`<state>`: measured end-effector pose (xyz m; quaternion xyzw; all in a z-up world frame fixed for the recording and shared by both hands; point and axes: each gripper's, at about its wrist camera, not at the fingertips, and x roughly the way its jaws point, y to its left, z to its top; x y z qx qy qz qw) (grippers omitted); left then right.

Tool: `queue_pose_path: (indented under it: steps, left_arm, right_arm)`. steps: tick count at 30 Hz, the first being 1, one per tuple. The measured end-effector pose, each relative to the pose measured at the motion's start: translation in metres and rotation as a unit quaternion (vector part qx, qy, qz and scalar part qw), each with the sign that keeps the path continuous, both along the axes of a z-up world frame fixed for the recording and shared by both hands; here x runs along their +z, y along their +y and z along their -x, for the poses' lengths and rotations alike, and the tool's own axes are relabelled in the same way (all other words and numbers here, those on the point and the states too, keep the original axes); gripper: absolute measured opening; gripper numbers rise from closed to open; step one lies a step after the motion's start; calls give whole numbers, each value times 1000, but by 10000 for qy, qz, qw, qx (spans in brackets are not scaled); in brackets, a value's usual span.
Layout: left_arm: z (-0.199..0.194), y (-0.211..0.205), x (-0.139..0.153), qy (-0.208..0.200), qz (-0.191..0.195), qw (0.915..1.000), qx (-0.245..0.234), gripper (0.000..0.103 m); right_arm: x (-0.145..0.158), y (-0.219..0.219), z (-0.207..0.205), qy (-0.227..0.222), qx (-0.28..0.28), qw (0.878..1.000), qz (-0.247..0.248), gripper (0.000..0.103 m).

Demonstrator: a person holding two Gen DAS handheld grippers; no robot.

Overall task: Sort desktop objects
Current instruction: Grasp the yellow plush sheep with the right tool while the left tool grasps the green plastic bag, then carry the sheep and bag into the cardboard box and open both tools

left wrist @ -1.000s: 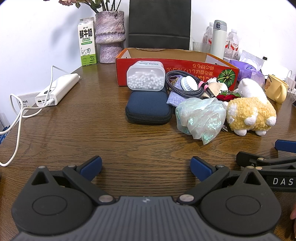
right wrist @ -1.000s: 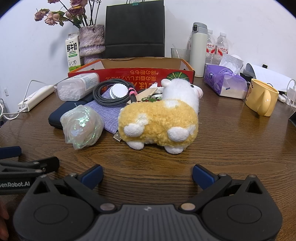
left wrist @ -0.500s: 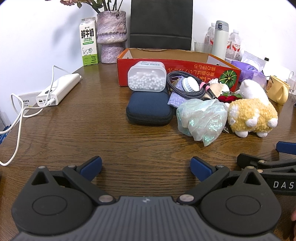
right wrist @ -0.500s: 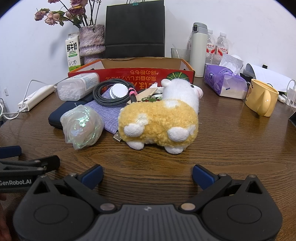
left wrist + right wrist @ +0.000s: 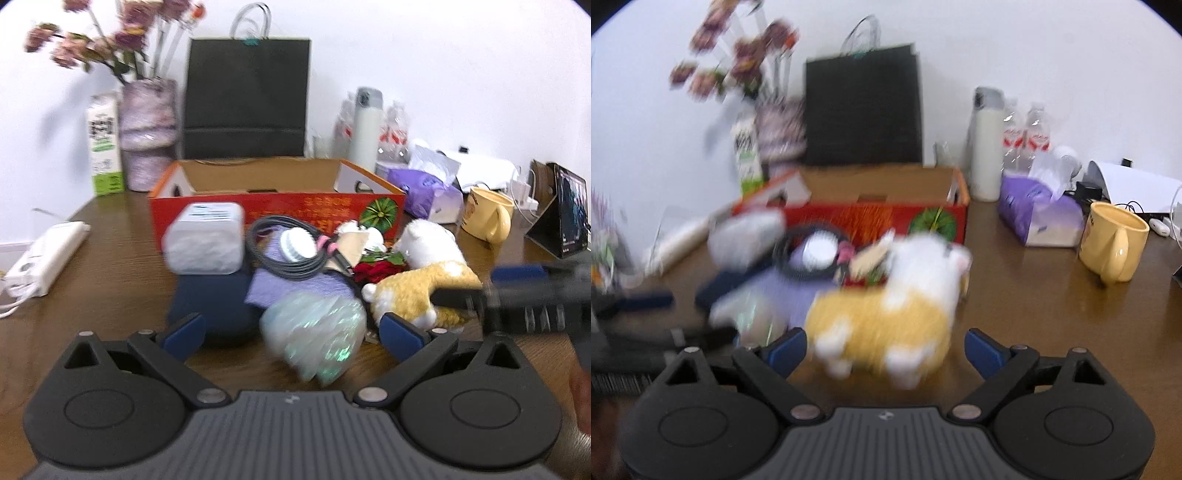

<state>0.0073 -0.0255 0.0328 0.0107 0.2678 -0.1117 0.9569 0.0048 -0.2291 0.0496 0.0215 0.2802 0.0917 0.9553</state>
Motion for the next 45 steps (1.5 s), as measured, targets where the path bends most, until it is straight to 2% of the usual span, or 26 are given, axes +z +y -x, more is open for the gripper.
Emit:
queue_pose_path:
  steps: [1, 2, 4, 5, 6, 8, 11, 15, 18, 22, 27, 30, 33, 36, 40, 41, 43, 45]
  left_arm:
    - [-5, -6, 0, 16, -29, 10000, -66, 87]
    - [-10, -10, -1, 35, -55, 9999, -101, 73]
    - [-19, -17, -4, 179, -93, 9996, -212, 60]
    - [-21, -20, -7, 261, -108, 9993, -228, 51]
    - [-20, -20, -8, 269, -96, 9993, -245, 45]
    - [-7, -17, -6, 130, -100, 9995, -269, 39]
    - [14, -11, -6, 163, -47, 9994, -305, 39]
    - [48, -12, -7, 64, -233, 9996, -175, 35]
    - [68, -4, 0, 102, -38, 9998, -143, 34]
    - [86, 4, 9, 14, 22, 10000, 21, 32]
    - [96, 16, 35, -276, 177, 9995, 44, 31]
    - [75, 37, 66, -464, 550, 9973, -132, 31]
    - [34, 48, 105, -694, 456, 9965, -36, 31]
    - [-24, 52, 137, -508, 385, 9980, 10, 31]
    - [-117, 44, 160, -240, 6, 9996, 171, 32]
    - [-142, 41, 162, -152, -90, 9998, 90, 32]
    - [-185, 37, 155, 58, -115, 9997, 199, 32]
    - [-221, 33, 135, 385, -272, 9989, 18, 32]
  right_arm:
    - [3, -3, -10, 12, -85, 9999, -84, 89]
    - [6, -5, -20, 26, -146, 9998, -124, 88]
    - [6, -5, -40, 46, -220, 9997, -37, 86]
    - [1, -4, -52, 167, -254, 9995, 87, 76]
    - [-4, -3, -63, 338, -300, 9988, 167, 57]
    - [-10, -7, -67, 442, -247, 9987, -40, 48]
    - [-13, -6, -51, 280, -250, 9992, 100, 47]
    - [-10, -7, -10, 217, -204, 9995, 36, 46]
    - [-4, -7, 27, 148, -167, 9997, 109, 45]
    - [10, -11, 67, -17, -40, 10000, -48, 45]
    - [40, -14, 97, -502, 79, 9985, -206, 44]
    - [61, -13, 91, -780, 149, 9967, -147, 44]
    - [89, -9, 64, -1144, 212, 9932, 85, 44]
    - [123, -6, 16, -1316, 270, 9909, 67, 44]
    - [156, -2, -76, -975, 264, 9949, -72, 44]
    - [161, 1, -100, -873, 256, 9959, -1, 44]
    - [162, 10, -148, -528, 152, 9985, 89, 44]
    - [152, 18, -195, -20, 118, 9999, 99, 44]
